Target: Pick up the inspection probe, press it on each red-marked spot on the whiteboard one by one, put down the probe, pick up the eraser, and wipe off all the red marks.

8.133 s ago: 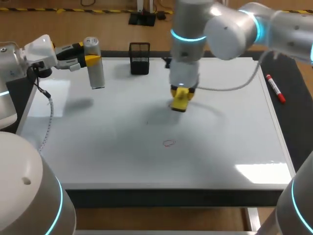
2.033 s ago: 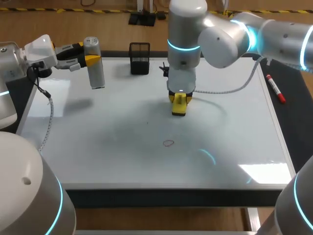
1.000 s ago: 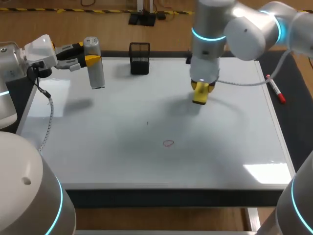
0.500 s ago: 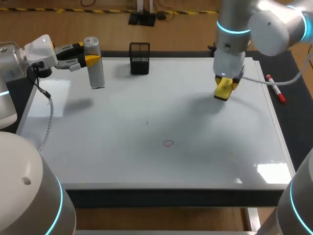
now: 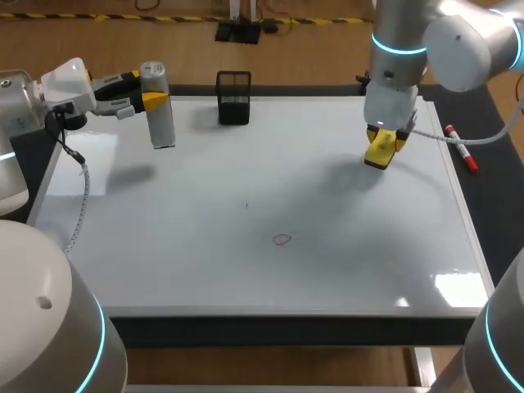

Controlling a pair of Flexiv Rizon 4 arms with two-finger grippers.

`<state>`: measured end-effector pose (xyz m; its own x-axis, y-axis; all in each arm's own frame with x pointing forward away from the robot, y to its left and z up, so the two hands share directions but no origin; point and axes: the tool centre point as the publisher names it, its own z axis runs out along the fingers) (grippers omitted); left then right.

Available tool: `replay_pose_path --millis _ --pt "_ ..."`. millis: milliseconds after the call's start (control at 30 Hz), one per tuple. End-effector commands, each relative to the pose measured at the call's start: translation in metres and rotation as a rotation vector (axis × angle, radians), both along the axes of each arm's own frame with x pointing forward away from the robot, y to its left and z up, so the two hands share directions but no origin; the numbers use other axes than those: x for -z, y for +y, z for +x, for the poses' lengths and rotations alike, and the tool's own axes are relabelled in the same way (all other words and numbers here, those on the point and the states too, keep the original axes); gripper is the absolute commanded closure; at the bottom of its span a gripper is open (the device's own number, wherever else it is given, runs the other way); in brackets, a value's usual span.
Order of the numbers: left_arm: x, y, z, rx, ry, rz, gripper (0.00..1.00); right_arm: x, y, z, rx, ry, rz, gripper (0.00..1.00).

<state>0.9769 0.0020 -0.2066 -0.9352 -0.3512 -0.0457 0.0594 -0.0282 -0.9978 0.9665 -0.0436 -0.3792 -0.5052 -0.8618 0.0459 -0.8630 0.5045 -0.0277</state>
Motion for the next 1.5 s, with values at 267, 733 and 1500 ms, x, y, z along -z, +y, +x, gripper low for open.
replay_pose_path --millis 267,733,1500 --pt "-0.001 0.0 0.0 0.0 -0.001 -0.001 1.0 -0.001 0.0 0.001 -0.001 0.001 -0.004 1.0" --pt "-0.004 -0.025 -0.032 0.069 -0.038 -0.001 1.0 -0.001 0.0 0.001 -0.001 0.001 -0.004 1.0" --pt "-0.001 -0.139 -0.13 0.407 -0.024 -0.01 1.0 -0.001 0.0 0.001 -0.001 0.001 -0.004 1.0"
